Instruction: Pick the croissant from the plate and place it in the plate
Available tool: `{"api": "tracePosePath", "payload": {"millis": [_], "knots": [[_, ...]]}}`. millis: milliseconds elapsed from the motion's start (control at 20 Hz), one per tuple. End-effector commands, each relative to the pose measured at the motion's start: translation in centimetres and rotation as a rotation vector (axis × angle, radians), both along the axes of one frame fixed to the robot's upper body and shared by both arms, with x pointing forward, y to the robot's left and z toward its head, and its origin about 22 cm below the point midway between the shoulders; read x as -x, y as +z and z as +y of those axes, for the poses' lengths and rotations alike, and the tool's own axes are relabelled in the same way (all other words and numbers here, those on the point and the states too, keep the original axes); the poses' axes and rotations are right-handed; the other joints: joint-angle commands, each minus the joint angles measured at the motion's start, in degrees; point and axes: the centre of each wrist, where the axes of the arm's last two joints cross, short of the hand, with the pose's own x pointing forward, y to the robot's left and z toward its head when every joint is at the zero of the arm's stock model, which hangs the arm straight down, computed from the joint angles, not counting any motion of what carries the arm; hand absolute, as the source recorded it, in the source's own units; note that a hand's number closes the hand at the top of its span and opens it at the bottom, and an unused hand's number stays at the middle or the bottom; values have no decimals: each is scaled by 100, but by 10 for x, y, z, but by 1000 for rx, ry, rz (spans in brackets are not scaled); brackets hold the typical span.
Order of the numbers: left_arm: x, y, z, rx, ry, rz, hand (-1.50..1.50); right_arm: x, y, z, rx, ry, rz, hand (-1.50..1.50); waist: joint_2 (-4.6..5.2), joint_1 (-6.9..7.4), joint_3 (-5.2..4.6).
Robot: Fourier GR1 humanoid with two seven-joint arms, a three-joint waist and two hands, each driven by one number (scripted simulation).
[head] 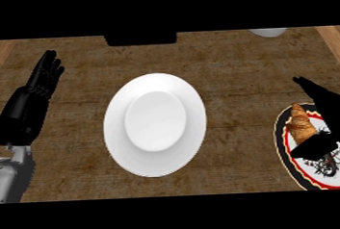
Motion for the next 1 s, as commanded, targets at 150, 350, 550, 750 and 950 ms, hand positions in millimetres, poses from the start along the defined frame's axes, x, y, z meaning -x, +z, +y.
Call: {"api": "tracePosePath", "payload": {"millis": [150, 350, 550, 750, 950], "knots": [[-13, 1, 14, -6, -5, -5, 0, -17, 19, 22, 101, -60, 179, -150, 35, 49, 20], [2, -13, 17, -10, 6, -2, 0, -14, 5, 22, 108, -110, 159, -150, 27, 43, 24], [-7, 8, 3, 13, -15, 2, 0, -8, -18, 21, 213, -170, 220, -150, 24, 26, 25], [-8, -1, 8, 4, -6, 8, 0, -9, -39, -8, 193, -190, 250, -150, 29, 19, 26], [-1, 2, 0, 11, -2, 8, 0, -26, -46, -10, 194, -184, 278, -150, 27, 44, 26]]}}
